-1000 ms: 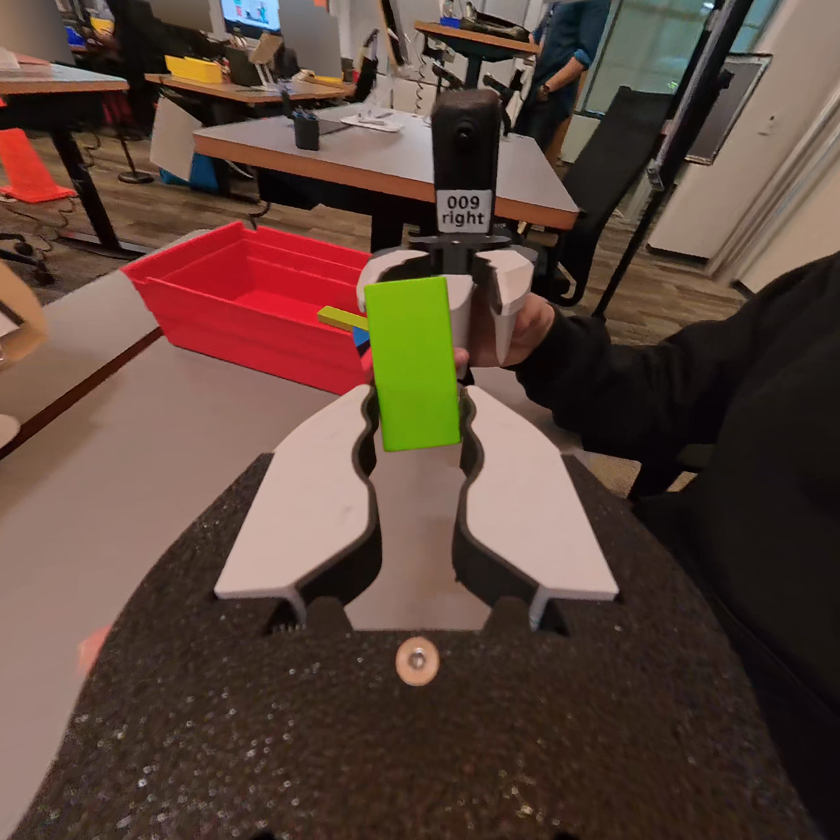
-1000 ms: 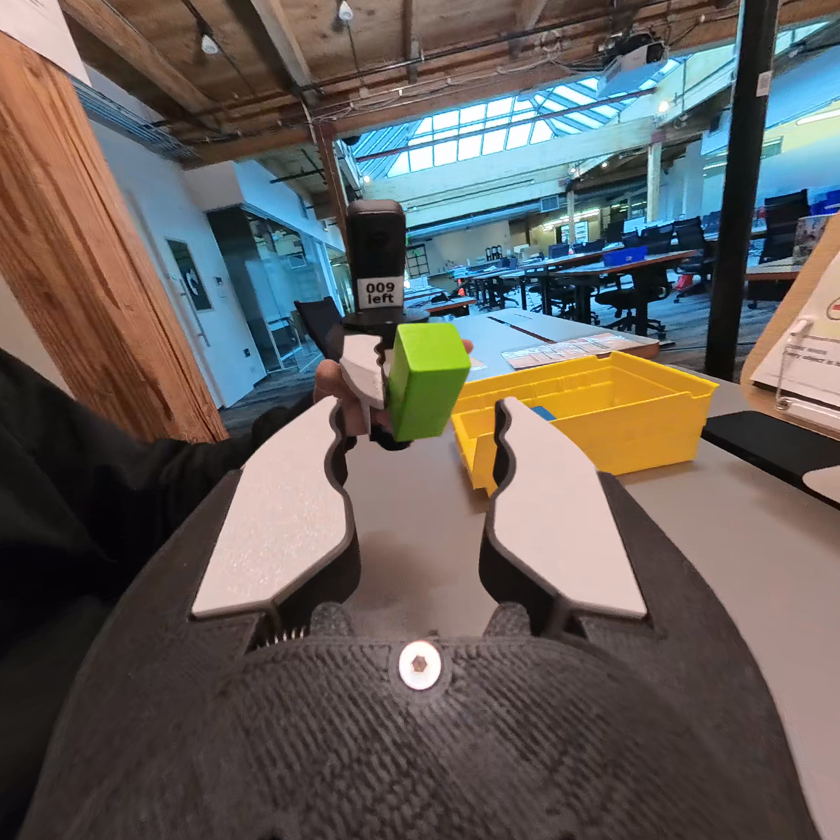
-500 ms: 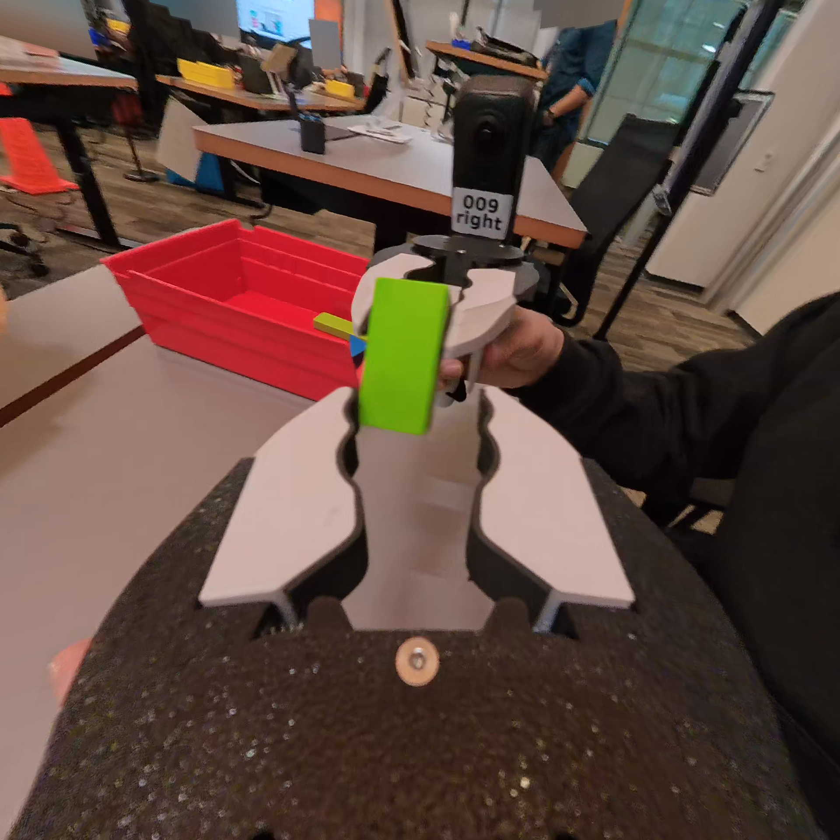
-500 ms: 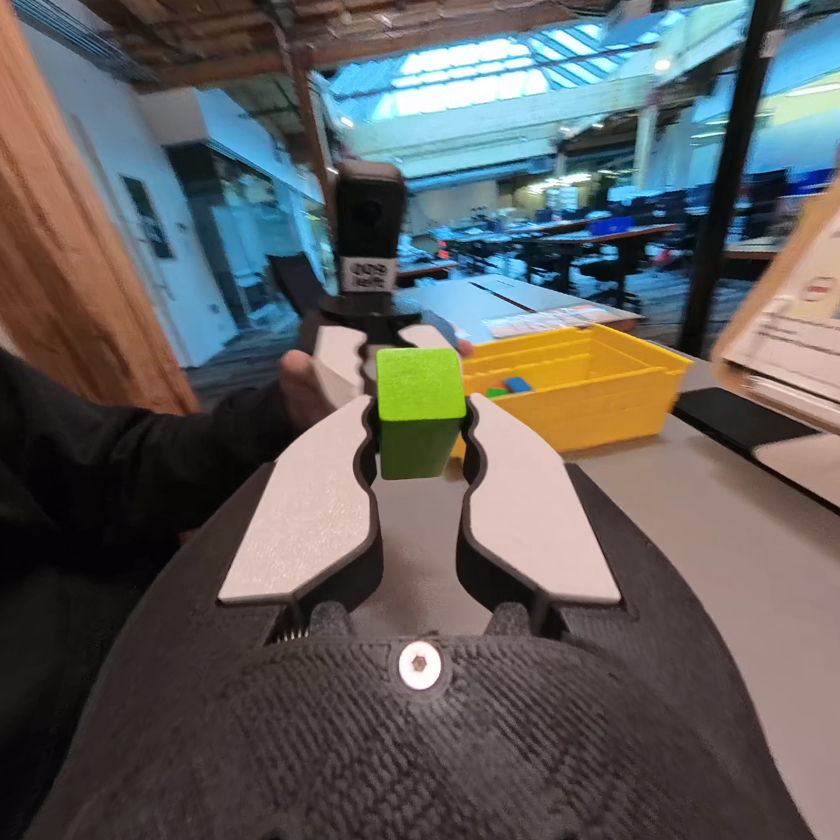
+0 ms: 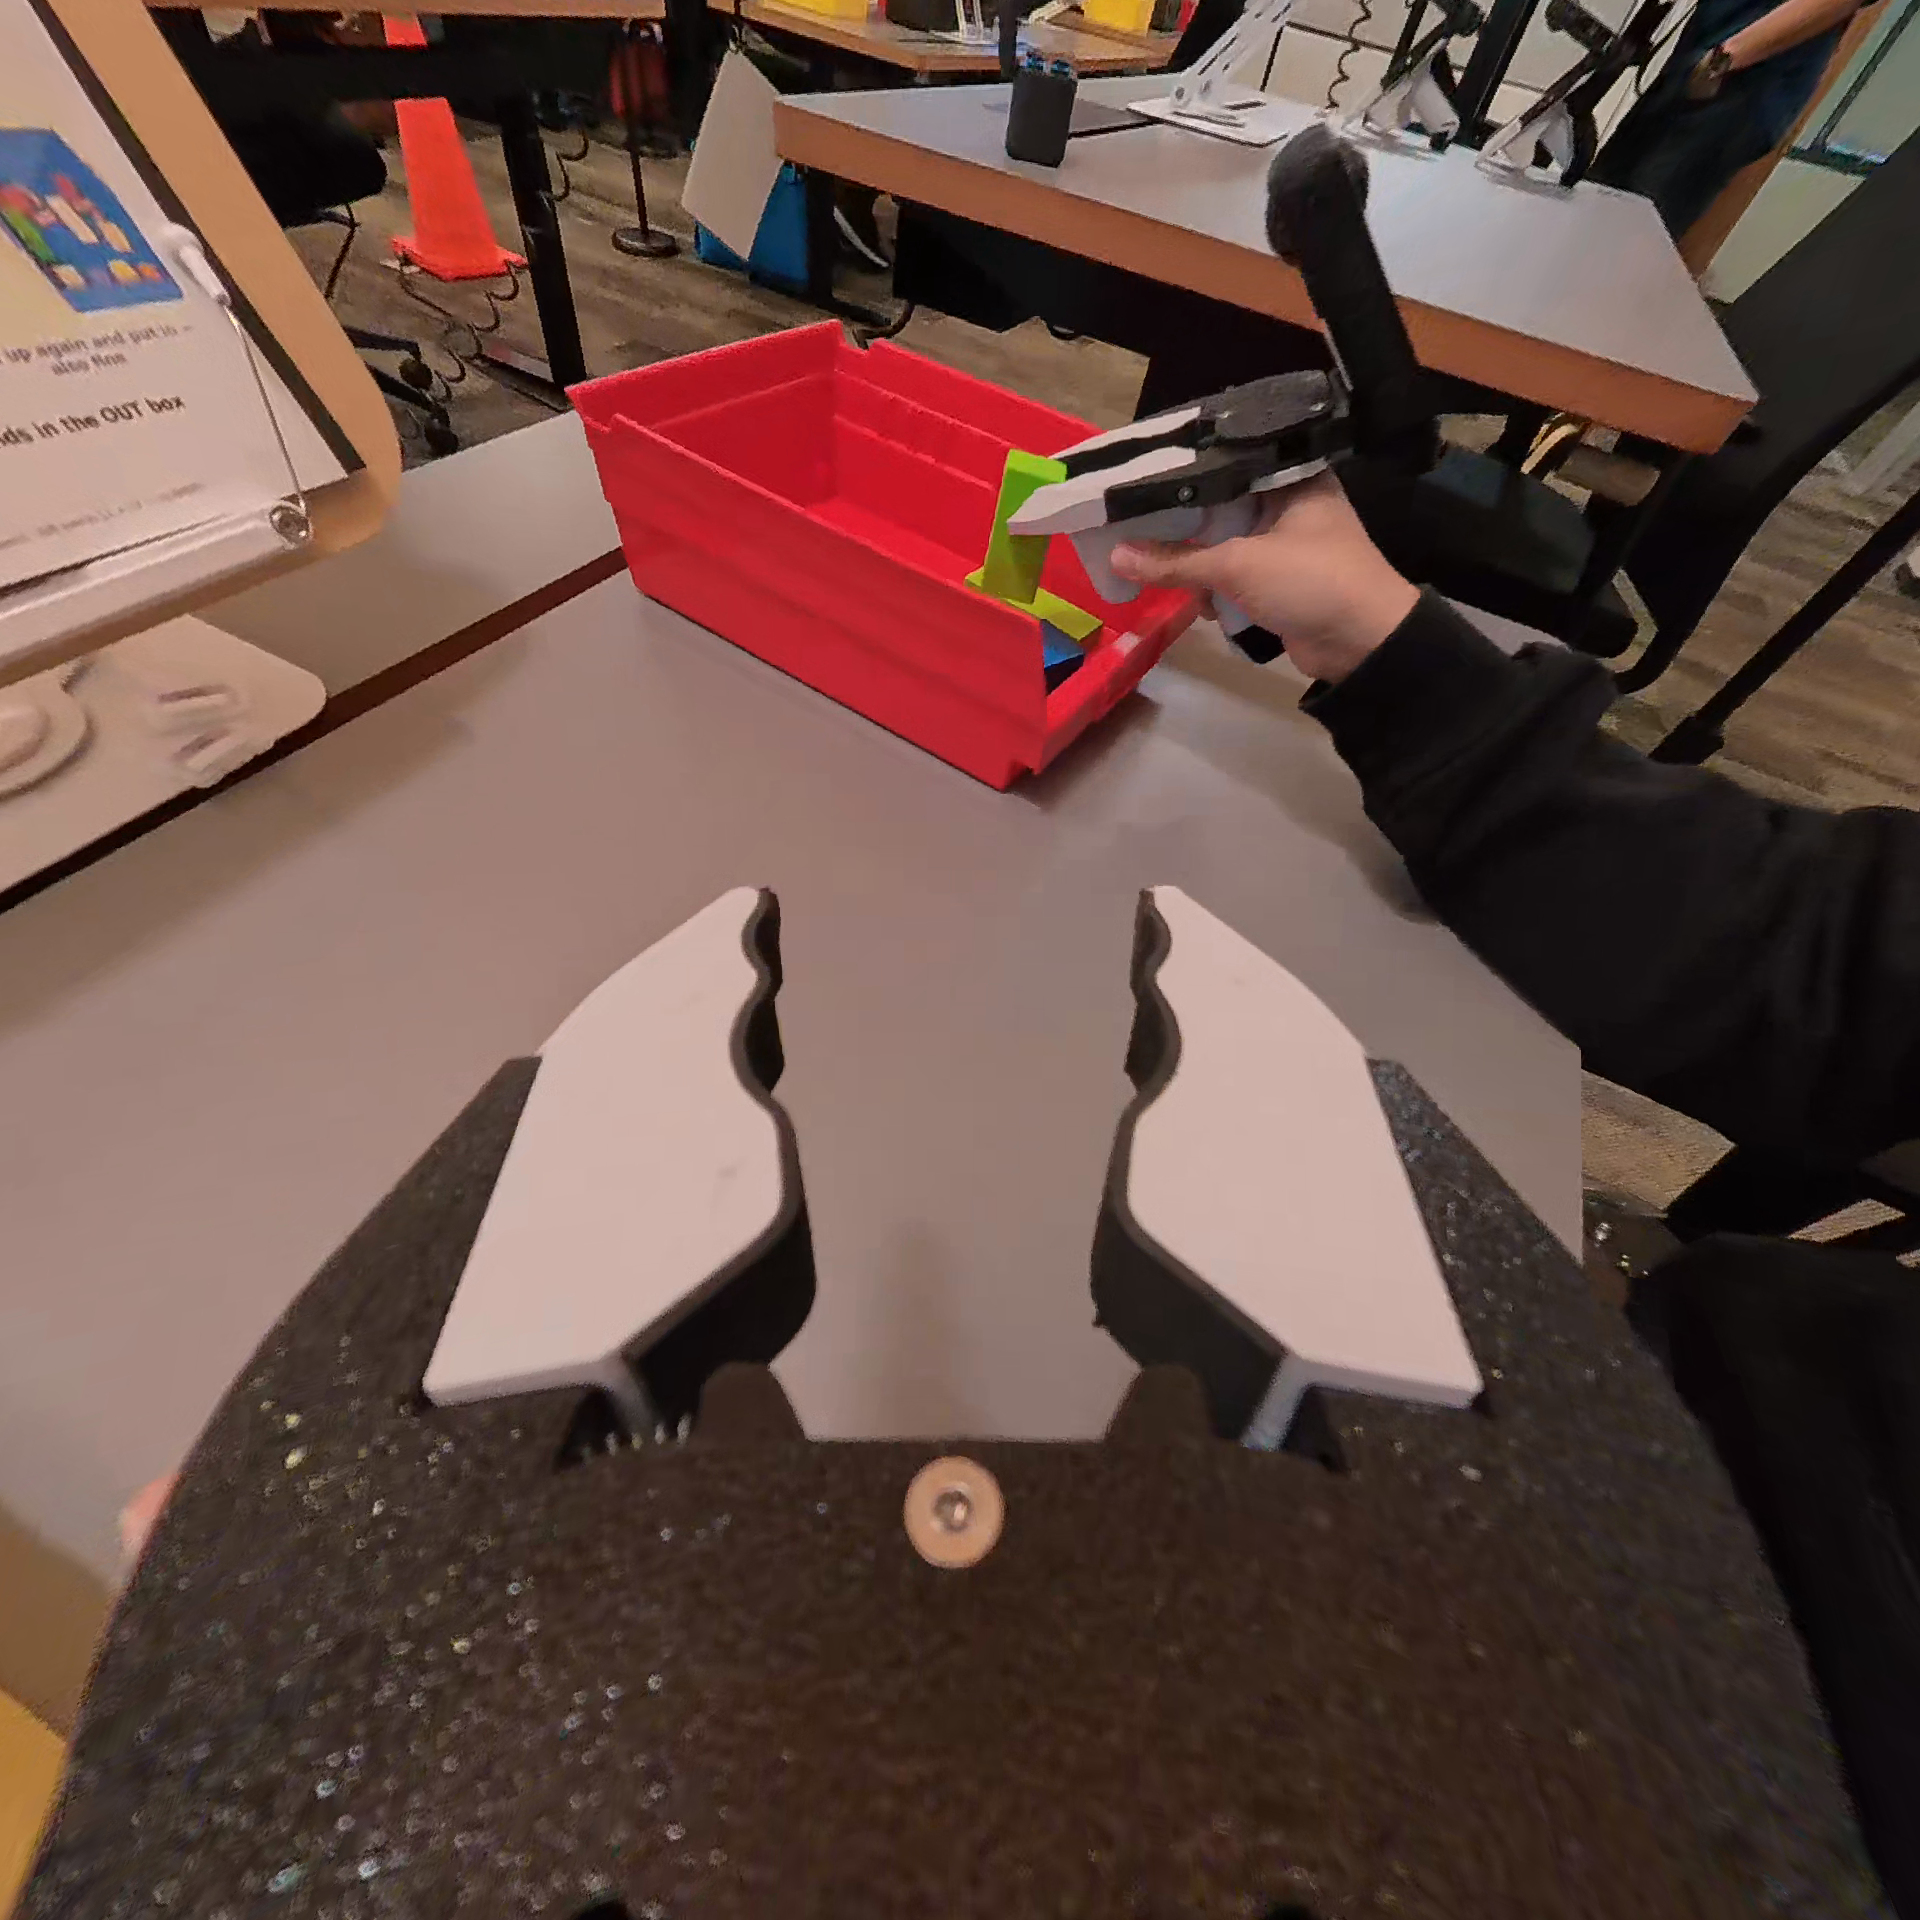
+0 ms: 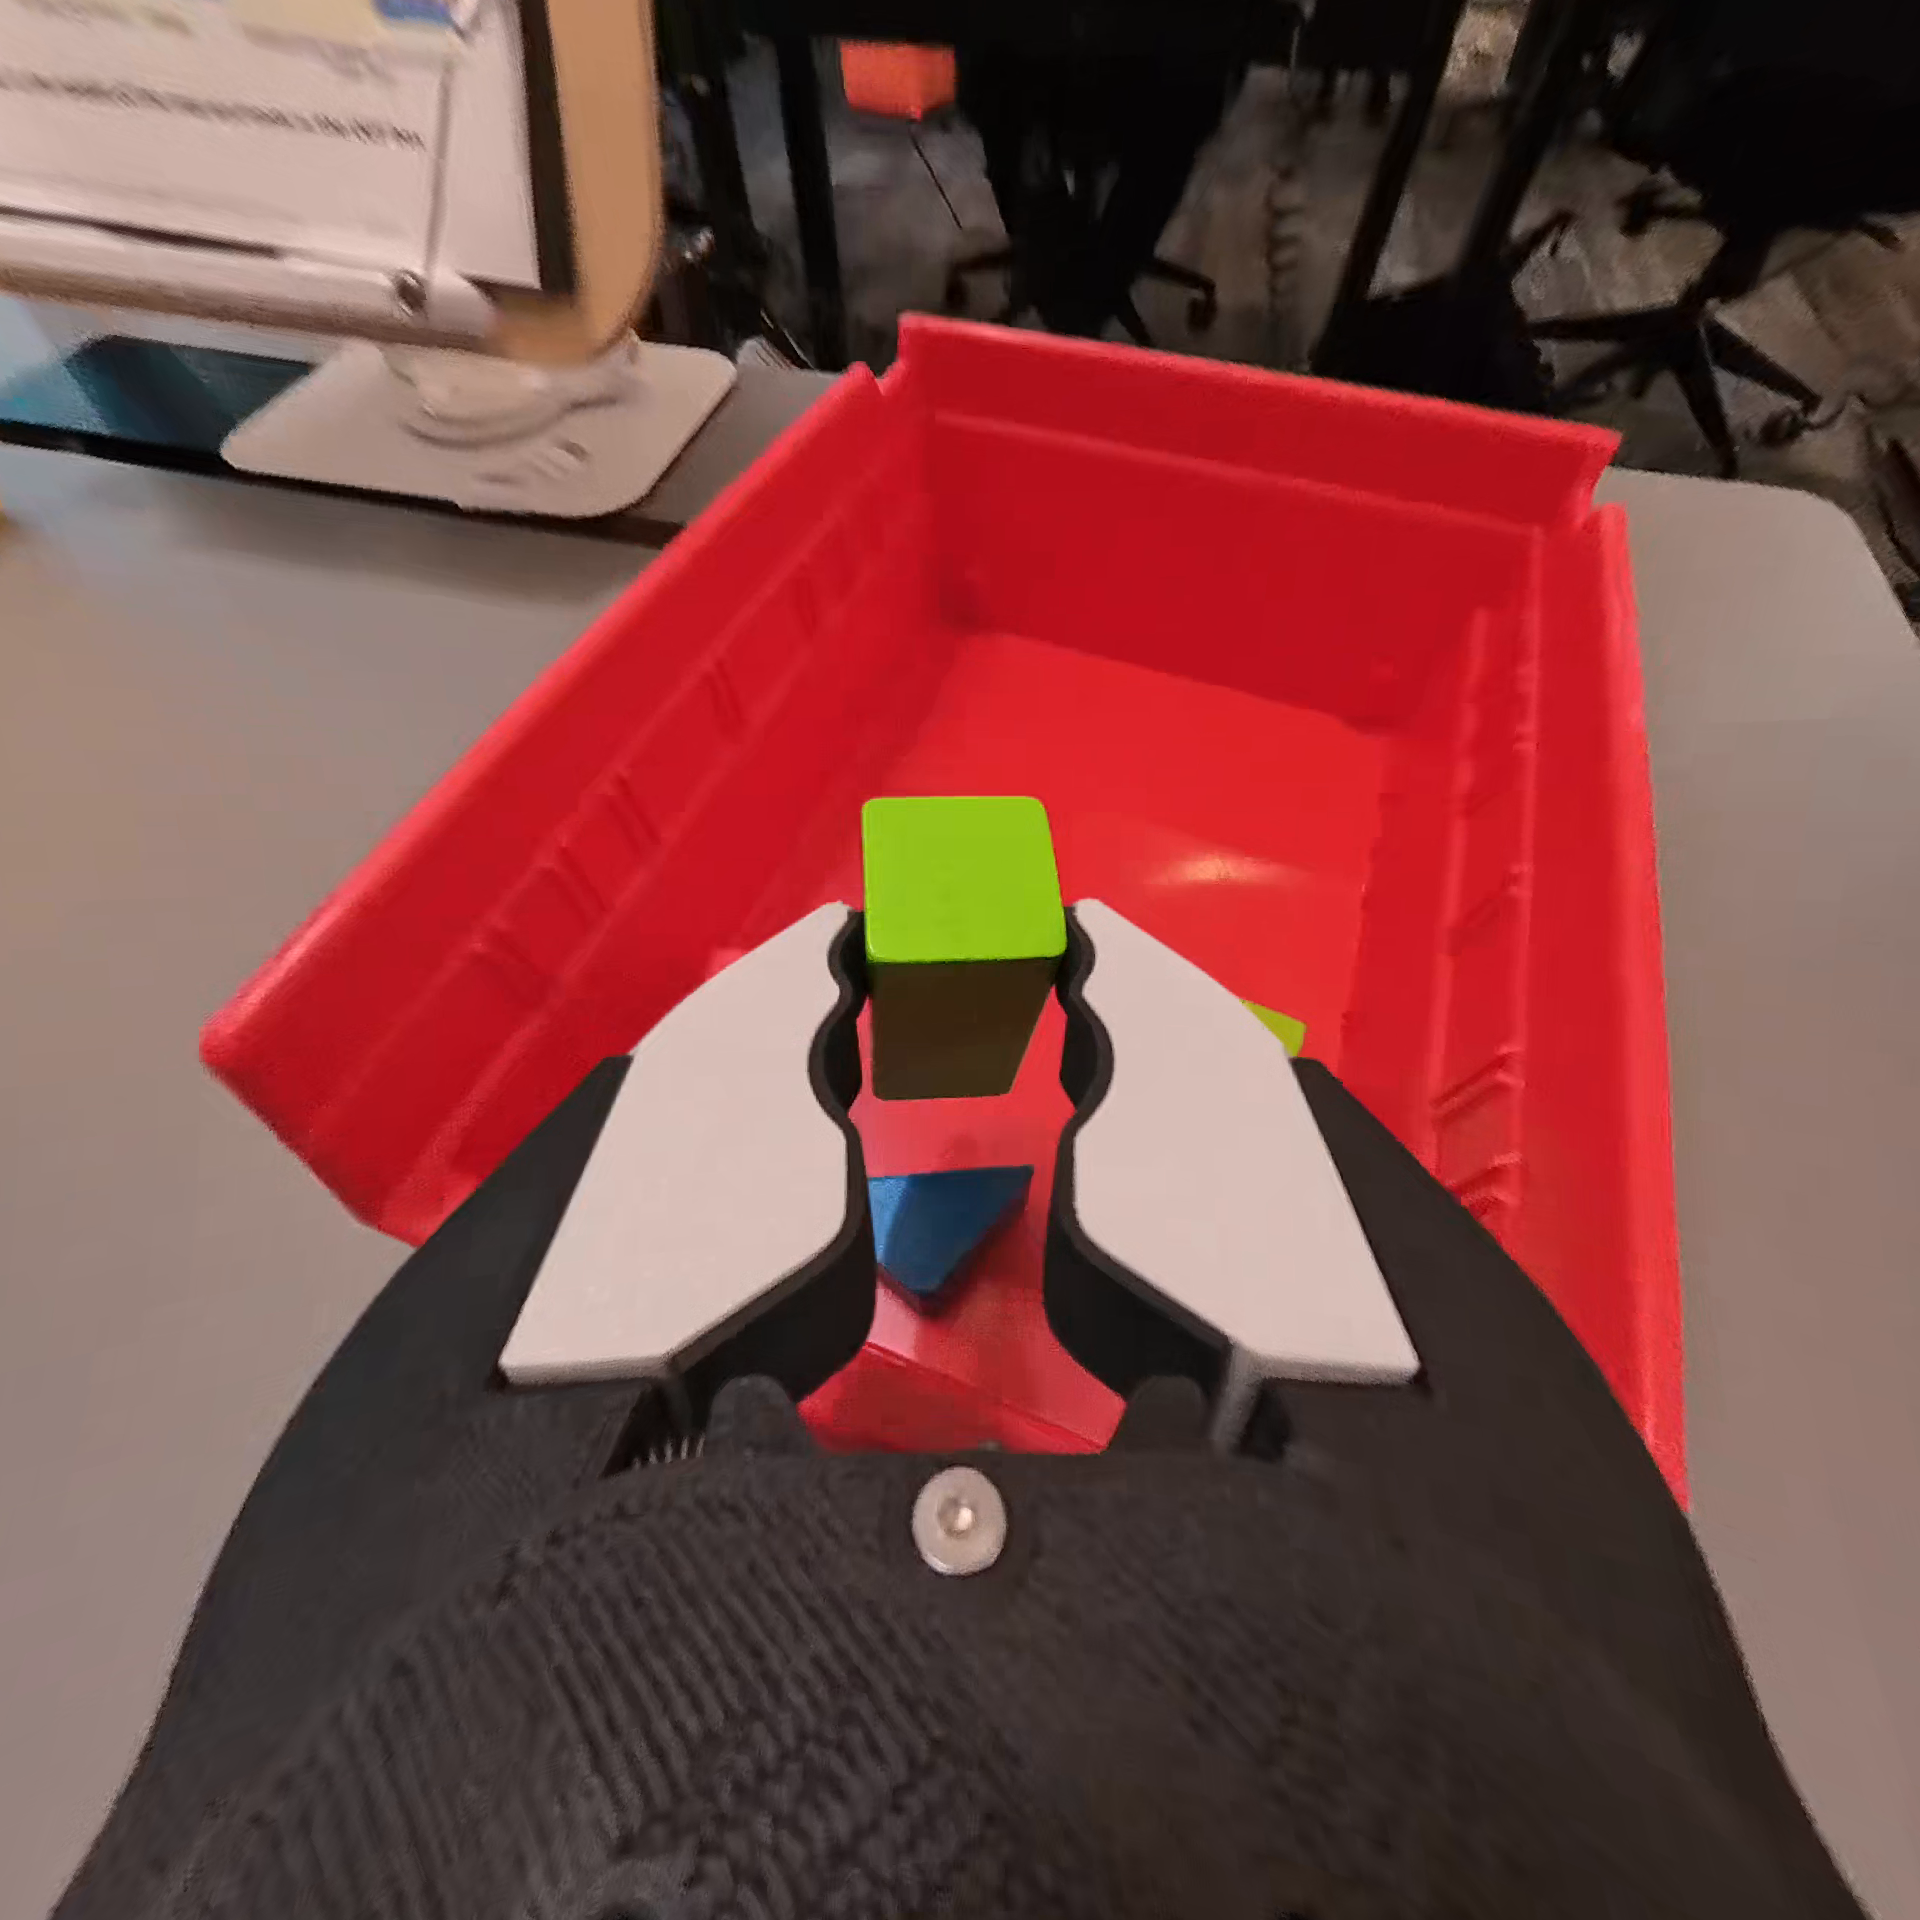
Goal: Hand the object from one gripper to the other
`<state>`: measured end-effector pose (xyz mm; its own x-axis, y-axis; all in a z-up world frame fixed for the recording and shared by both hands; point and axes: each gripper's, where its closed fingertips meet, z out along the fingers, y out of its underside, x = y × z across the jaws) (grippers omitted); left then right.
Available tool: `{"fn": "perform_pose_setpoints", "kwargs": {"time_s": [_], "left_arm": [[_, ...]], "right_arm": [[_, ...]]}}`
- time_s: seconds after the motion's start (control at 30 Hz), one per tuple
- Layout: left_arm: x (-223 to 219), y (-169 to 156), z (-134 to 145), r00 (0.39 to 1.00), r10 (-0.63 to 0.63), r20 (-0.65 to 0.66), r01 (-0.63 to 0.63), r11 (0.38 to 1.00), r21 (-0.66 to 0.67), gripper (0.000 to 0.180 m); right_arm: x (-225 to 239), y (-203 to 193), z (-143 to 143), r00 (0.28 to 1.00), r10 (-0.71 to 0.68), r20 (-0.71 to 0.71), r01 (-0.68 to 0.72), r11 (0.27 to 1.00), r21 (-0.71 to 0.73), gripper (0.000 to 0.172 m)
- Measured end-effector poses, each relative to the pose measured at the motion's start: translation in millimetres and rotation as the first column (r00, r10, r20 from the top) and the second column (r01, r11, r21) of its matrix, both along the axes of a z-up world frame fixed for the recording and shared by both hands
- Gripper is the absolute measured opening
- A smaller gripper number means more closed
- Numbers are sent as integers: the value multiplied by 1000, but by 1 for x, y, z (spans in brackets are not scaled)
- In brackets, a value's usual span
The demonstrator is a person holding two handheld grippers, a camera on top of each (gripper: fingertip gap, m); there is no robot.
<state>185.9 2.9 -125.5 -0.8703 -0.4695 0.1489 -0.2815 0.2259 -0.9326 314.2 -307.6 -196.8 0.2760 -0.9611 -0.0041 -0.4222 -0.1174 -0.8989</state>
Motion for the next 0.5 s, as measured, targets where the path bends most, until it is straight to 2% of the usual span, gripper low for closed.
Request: {"fn": "perform_pose_setpoints", "kwargs": {"time_s": [0.17, 0.23, 0.27, 0.33, 0.4, 0.5], "left_arm": [[5, 11, -6, 999, 39, -21, -38, 999, 13, 64], [8, 22, -4, 997, 72, -13, -72, 997, 18, 65], [12, 30, -1, 995, 104, -5, -104, 994, 20, 65], [24, 59, 8, 976, 217, 21, -217, 976, 33, 64], [39, 99, 23, 931, 363, 48, -364, 931, 27, 63], [59, 170, 38, 812, 579, 67, -583, 809, 72, 62]], "right_arm": [[5, 15, -9, 999, 52, -2, -52, 998, 28, 37], [6, 14, 0, 999, 27, 44, -28, 999, 26, 54], [5, 13, 7, 997, 21, 74, -22, 1000, 14, 56], [2, 13, 20, 994, 28, 110, -28, 1000, -3, 55], [-1, 14, 33, 990, 31, 139, -31, 1000, -6, 56], [-6, 23, 51, 980, 63, 189, -68, 997, 20, 56]]}}
